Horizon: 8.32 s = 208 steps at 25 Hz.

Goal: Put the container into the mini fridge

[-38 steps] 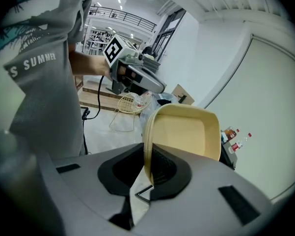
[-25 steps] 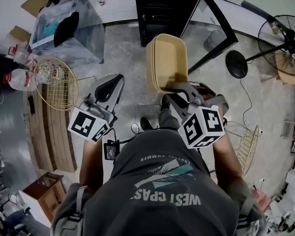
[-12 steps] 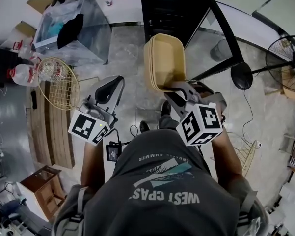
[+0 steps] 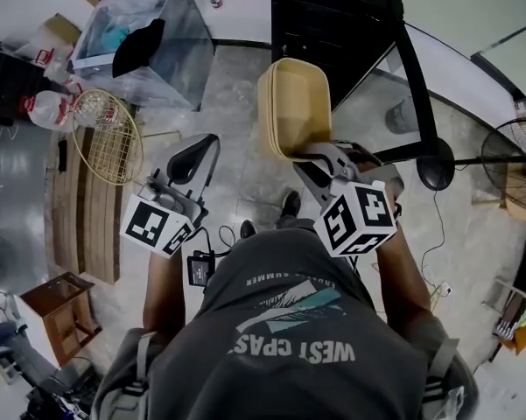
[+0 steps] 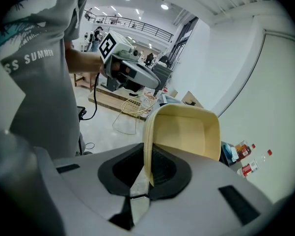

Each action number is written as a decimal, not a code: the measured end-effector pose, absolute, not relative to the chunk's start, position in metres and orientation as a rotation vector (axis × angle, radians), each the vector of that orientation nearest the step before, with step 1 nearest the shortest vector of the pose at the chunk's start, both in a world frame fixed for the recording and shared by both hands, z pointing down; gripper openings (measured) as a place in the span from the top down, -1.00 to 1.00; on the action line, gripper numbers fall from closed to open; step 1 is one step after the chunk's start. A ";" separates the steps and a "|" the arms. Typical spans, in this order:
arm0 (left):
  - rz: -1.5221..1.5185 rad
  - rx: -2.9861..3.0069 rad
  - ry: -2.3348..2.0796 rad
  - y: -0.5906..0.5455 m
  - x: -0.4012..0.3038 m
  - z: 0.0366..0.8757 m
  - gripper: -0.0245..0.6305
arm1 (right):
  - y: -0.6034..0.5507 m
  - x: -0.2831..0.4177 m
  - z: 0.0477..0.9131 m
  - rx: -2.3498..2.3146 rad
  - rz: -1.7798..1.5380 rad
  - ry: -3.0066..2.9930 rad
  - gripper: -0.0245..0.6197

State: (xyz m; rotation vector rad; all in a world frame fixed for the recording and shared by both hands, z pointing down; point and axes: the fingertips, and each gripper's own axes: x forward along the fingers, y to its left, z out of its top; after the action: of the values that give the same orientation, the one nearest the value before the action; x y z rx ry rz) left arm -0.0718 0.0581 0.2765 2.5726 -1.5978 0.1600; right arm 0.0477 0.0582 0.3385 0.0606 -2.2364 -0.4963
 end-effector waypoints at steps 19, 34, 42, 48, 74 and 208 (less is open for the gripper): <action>0.185 2.515 -1.674 0.004 -0.073 0.280 0.87 | 0.001 0.051 0.354 -0.019 -0.481 -2.239 0.78; 0.149 2.708 -1.399 -0.088 -0.098 0.274 0.87 | -0.054 0.018 0.355 0.188 -0.369 -2.184 0.78; 0.142 2.770 -1.278 -0.121 -0.123 0.278 0.87 | -0.081 -0.007 0.363 0.285 -0.314 -2.148 0.78; 0.123 2.816 -1.173 -0.138 -0.138 0.280 0.87 | -0.095 -0.018 0.369 0.368 -0.269 -2.102 0.78; 0.080 2.809 -1.076 -0.187 -0.153 0.309 0.87 | -0.156 -0.017 0.431 0.440 -0.167 -1.994 0.78; 0.208 2.628 -1.345 -0.203 -0.214 0.337 0.88 | -0.315 -0.011 0.424 0.916 -0.038 -2.280 0.83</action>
State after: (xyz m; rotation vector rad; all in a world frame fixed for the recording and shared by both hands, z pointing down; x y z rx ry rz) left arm -0.2143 -0.2034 0.3371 2.6280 -1.3454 0.2085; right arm -0.0110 -0.3148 0.4238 0.9163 -2.2803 -0.0377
